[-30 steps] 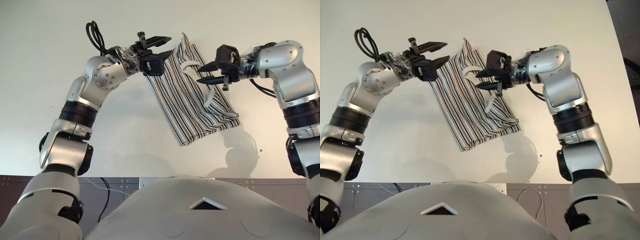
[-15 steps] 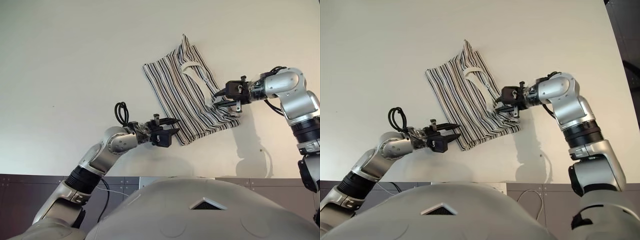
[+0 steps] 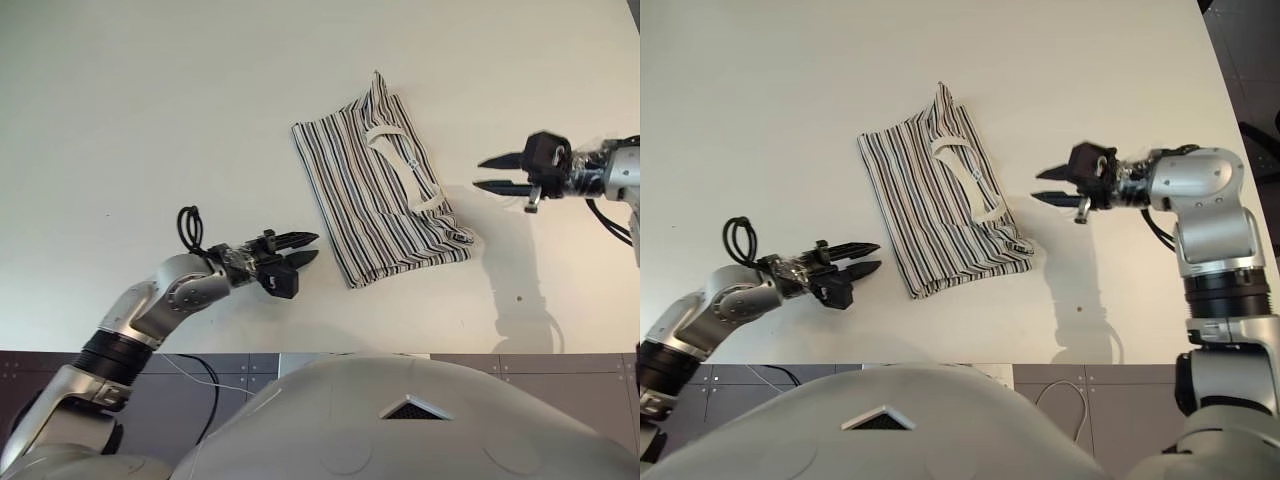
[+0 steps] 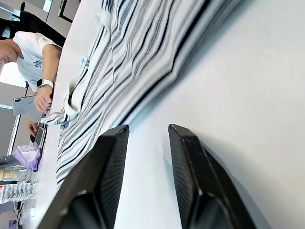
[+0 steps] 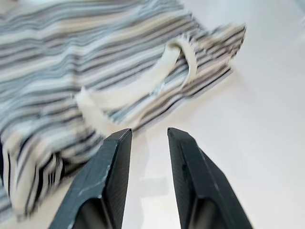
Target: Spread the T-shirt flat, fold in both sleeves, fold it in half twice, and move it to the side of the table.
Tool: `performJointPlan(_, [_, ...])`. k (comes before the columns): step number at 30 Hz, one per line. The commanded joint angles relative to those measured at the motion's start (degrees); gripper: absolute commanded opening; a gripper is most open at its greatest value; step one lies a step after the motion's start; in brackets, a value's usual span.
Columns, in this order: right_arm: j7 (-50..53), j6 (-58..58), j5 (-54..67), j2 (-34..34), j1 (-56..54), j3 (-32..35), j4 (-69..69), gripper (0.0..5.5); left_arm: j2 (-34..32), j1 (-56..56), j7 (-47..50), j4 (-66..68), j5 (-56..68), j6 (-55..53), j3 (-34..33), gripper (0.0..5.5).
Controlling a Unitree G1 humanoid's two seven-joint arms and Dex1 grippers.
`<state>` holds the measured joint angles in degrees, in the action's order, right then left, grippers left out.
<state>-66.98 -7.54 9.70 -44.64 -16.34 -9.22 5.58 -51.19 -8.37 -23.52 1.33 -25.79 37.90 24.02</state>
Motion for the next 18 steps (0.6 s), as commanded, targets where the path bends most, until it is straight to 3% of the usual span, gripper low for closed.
performJointPlan(1, [2.8, -5.4, 0.6, 7.6, -5.7, -3.7, -3.1, 1.55, -8.6, -2.5, -4.8, 10.1, -6.1, 2.0, 1.1, 1.58])
performJointPlan(4, [3.8, -2.4, -4.3, 10.6, -7.4, -8.4, 1.9, 1.96, -5.4, 0.2, -7.9, 4.0, 6.5, -0.1, -0.7, 1.58])
performJointPlan(9, [3.0, 4.0, -9.4, 14.7, -12.1, -12.9, 12.8, 1.96, 7.8, 6.9, -9.3, -15.8, 22.4, -15.9, -1.4, 1.58])
performJointPlan(13, [1.7, 9.0, -12.4, 15.2, -12.9, -15.2, 17.8, 1.96, 16.3, 13.3, -11.0, -17.7, 16.0, -24.7, 3.5, 1.58])
performJointPlan(18, [1.3, 16.2, -17.5, 14.1, -14.1, -17.4, 20.7, 1.96, 14.3, 9.2, -12.1, -5.7, 2.6, -20.1, 11.7, 1.58])
